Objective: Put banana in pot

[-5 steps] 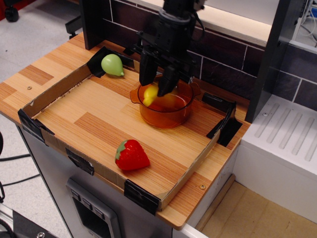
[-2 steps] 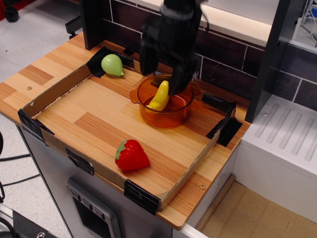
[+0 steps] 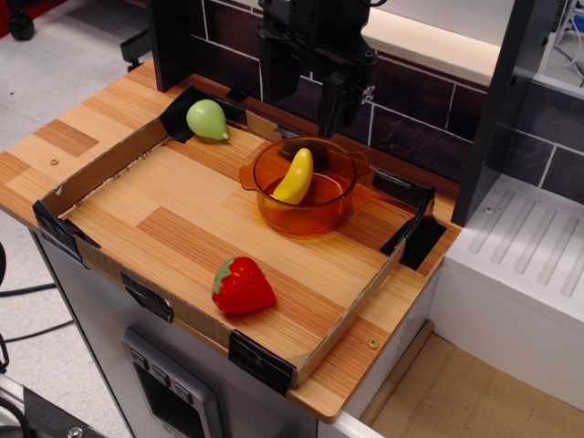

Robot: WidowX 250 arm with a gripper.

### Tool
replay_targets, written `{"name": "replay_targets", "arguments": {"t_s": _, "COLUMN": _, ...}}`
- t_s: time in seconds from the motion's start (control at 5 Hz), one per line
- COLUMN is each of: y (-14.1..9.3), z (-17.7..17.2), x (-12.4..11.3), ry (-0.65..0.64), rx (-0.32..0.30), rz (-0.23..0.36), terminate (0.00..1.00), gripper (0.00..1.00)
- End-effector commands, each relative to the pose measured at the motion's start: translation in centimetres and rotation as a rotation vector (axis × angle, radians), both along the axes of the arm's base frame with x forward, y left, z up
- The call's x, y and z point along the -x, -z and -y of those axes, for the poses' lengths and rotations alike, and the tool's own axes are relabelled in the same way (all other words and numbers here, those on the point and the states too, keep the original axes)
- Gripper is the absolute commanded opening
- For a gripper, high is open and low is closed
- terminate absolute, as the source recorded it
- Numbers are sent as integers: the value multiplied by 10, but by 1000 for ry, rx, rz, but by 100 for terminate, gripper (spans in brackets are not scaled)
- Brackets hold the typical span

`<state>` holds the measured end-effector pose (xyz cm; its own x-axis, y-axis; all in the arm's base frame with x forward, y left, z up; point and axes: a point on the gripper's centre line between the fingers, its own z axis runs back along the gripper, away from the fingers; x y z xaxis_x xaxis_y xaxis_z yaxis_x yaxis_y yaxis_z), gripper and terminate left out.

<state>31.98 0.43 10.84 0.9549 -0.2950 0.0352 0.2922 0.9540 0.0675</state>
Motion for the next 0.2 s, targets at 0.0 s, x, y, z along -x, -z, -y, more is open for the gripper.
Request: {"name": "replay_targets", "arguments": {"t_s": 0.0, "y": -17, "z": 0, "x": -8, "ry": -4, "rx": 1, "rz": 55, "terminate": 100, "gripper": 100}}
